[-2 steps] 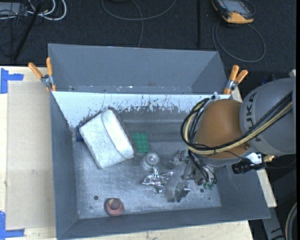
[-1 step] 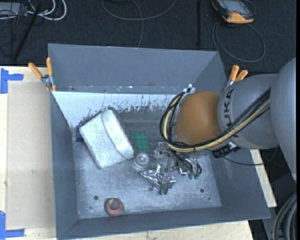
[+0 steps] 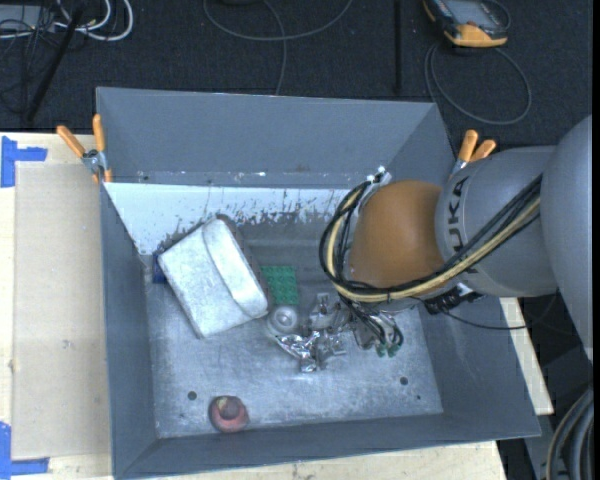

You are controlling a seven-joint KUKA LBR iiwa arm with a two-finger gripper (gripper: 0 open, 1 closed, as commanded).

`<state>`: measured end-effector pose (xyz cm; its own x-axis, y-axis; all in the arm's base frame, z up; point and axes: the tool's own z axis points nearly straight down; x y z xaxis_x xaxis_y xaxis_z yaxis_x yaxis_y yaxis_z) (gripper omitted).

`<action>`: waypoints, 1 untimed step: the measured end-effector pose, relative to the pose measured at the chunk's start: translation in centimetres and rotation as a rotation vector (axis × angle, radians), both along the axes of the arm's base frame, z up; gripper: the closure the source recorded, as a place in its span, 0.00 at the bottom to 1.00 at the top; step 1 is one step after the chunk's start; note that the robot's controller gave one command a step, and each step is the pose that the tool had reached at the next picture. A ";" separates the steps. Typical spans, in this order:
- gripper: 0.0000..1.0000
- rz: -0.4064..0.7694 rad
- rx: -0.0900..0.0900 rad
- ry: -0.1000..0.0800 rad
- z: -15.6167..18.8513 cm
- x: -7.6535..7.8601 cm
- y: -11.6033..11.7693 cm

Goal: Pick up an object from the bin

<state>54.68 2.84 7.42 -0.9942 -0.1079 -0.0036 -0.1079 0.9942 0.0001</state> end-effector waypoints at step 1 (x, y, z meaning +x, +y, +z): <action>1.00 0.138 0.000 -0.006 14.6 0.6 2.1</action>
Offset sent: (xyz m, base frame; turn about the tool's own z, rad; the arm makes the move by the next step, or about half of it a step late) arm 0.0035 0.0207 0.1421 -0.1401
